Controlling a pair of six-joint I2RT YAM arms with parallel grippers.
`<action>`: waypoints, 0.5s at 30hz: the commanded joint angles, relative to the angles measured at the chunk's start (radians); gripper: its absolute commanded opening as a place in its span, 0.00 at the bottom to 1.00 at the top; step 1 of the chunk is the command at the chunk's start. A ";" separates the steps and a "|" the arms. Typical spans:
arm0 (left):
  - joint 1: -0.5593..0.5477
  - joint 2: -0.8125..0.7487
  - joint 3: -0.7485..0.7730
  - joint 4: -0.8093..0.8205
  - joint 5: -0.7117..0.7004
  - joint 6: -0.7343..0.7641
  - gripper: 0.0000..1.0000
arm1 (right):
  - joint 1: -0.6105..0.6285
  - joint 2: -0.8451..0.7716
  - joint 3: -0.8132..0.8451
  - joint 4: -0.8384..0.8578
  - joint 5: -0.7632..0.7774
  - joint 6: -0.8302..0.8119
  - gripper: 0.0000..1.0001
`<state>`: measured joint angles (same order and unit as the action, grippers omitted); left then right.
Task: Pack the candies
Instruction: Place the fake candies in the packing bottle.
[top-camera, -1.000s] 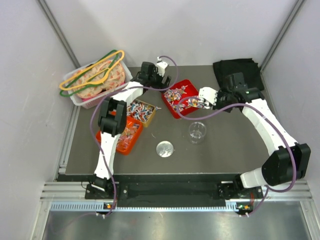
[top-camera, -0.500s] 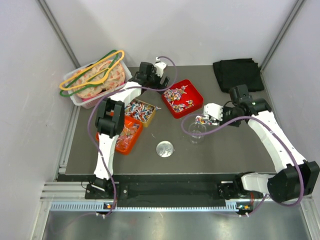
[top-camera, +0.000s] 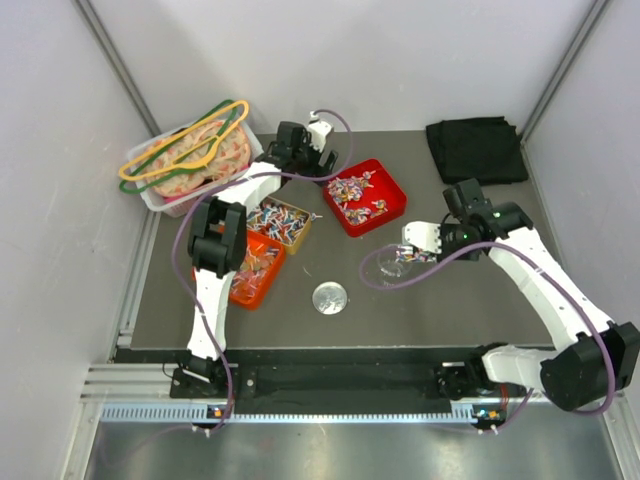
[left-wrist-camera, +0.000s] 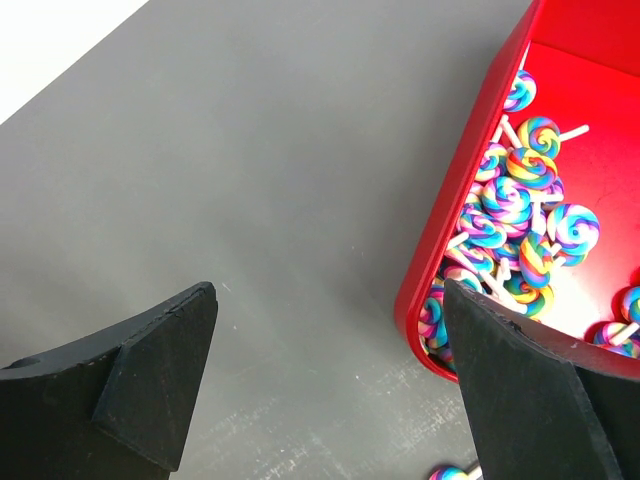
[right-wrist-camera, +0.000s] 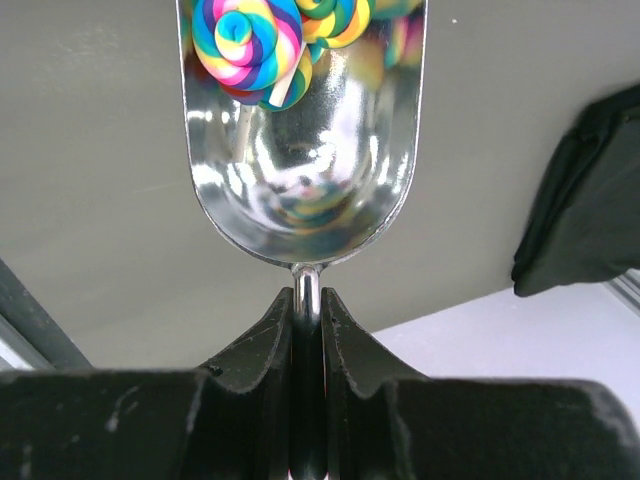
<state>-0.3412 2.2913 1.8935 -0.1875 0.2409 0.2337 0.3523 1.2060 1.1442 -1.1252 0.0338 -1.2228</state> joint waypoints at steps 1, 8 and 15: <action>0.002 -0.089 -0.016 0.023 -0.002 -0.013 0.99 | 0.017 0.032 0.066 0.015 0.055 -0.014 0.00; 0.002 -0.089 -0.019 0.029 -0.003 -0.007 0.99 | 0.063 0.064 0.089 0.015 0.116 -0.017 0.00; 0.004 -0.085 -0.017 0.033 0.001 -0.008 0.99 | 0.100 0.089 0.106 0.008 0.205 -0.037 0.00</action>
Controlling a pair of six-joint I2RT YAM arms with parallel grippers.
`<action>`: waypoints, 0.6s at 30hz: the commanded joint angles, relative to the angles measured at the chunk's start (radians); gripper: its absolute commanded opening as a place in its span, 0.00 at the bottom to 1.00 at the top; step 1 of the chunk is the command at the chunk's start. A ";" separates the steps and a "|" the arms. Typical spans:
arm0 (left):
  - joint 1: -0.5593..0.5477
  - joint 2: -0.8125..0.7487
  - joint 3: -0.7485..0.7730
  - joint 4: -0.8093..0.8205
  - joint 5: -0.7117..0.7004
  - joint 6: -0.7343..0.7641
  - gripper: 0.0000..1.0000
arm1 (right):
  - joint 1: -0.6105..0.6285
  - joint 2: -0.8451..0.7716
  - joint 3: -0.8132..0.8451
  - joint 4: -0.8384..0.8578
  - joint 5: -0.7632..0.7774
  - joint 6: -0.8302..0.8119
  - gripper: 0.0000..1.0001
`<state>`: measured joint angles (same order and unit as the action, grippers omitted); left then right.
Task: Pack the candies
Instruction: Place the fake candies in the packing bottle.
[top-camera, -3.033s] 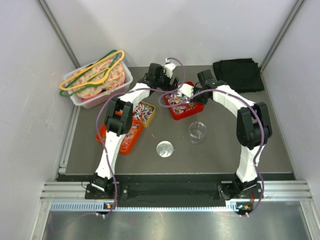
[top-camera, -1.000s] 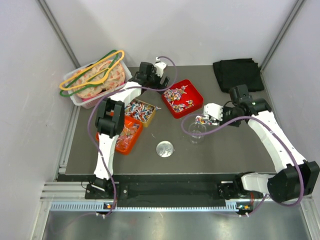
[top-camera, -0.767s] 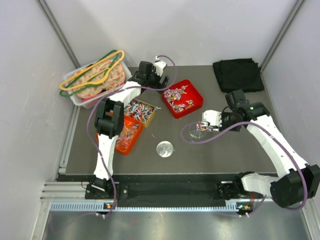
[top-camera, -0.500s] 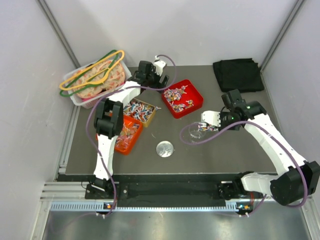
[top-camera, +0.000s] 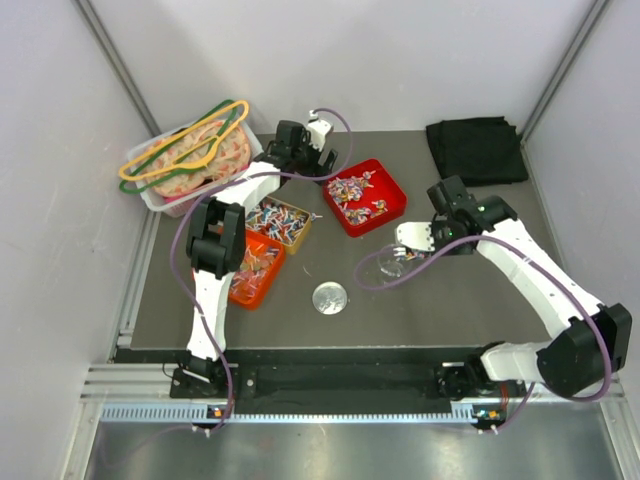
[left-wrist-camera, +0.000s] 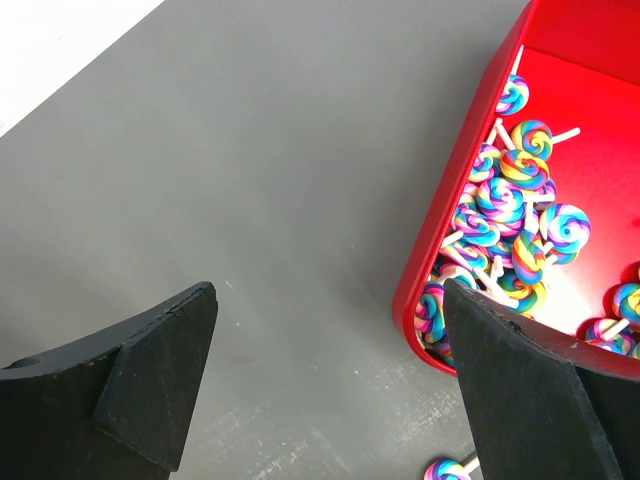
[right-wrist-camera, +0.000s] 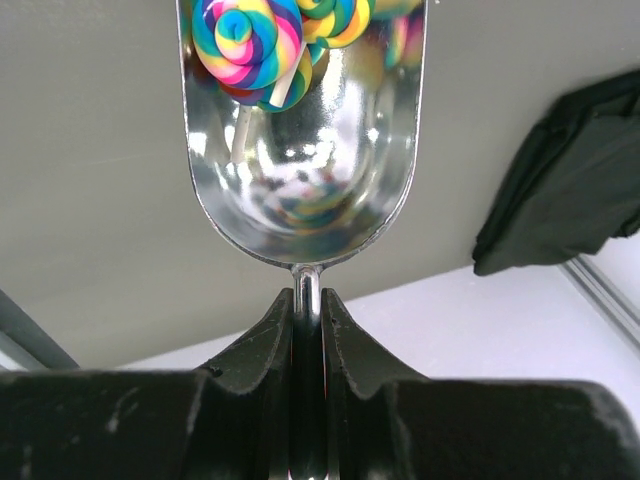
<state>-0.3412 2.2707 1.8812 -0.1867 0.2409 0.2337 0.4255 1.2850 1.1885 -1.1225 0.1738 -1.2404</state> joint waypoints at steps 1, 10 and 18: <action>0.004 -0.066 -0.005 0.032 0.001 -0.008 0.99 | 0.033 0.013 0.066 0.003 0.075 -0.024 0.00; 0.004 -0.068 -0.019 0.043 0.006 -0.008 0.99 | 0.107 0.037 0.082 -0.011 0.157 -0.025 0.00; 0.007 -0.076 -0.033 0.055 0.009 -0.007 0.99 | 0.144 0.059 0.102 -0.033 0.228 -0.036 0.00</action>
<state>-0.3412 2.2669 1.8507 -0.1791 0.2417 0.2337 0.5388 1.3380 1.2343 -1.1465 0.3408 -1.2636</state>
